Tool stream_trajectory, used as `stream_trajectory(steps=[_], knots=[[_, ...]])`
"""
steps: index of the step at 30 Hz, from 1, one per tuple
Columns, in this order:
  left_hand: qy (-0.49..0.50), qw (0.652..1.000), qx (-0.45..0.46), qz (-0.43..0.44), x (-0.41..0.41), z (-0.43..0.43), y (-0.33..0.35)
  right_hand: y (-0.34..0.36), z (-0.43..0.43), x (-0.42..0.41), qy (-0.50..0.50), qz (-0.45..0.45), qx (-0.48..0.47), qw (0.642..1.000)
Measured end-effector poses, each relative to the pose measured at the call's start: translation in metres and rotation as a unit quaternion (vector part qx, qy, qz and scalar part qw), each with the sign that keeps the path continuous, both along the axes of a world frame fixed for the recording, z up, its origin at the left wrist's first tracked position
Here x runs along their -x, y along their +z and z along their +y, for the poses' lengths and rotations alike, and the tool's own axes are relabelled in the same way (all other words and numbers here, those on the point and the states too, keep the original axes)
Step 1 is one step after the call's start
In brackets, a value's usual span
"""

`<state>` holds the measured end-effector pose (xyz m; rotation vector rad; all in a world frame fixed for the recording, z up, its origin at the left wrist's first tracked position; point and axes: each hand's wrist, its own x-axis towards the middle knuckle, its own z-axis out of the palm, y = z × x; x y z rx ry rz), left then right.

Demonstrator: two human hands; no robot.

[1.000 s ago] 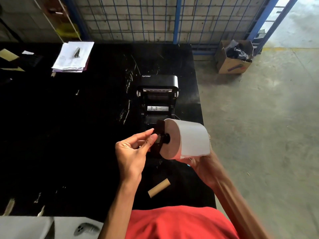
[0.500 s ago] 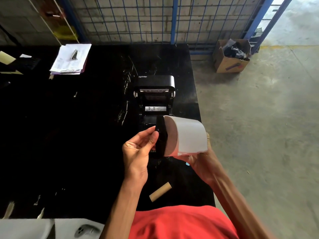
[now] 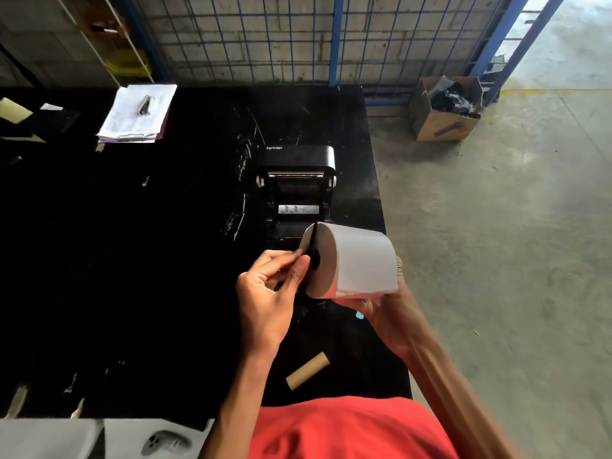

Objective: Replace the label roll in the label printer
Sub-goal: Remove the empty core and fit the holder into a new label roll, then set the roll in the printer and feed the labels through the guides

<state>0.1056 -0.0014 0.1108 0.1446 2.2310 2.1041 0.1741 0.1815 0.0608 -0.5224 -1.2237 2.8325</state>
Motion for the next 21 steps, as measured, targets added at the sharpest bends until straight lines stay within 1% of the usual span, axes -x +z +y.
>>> stream_trajectory(steps=[3,6,10,12,14,16,19,21], knots=[[-0.013,0.996,-0.065,-0.056,0.005,-0.005,-0.002,0.006,-0.001,-0.001,-0.017,0.004,-0.019,1.0],[-0.005,0.992,-0.098,-0.078,0.003,-0.004,-0.007,0.014,-0.002,0.001,-0.037,-0.011,-0.026,0.999],[-0.018,0.982,-0.153,-0.111,0.008,-0.011,-0.014,0.025,-0.005,0.003,-0.041,0.003,-0.04,0.998],[-0.037,0.978,-0.156,-0.131,0.013,-0.02,-0.019,0.029,-0.004,0.004,-0.041,0.002,-0.069,0.997],[-0.045,0.978,-0.148,-0.139,0.018,-0.027,-0.022,0.032,-0.003,0.008,-0.04,0.003,-0.134,0.99],[-0.04,0.98,-0.141,-0.133,0.022,-0.03,-0.025,0.033,-0.003,0.014,-0.033,0.02,-0.206,0.978],[-0.026,0.983,-0.119,-0.135,0.025,-0.03,-0.033,0.034,0.001,0.025,-0.03,0.05,-0.256,0.965],[-0.017,0.986,-0.103,-0.128,0.027,-0.031,-0.037,0.035,0.006,0.031,-0.021,0.074,-0.302,0.95]])
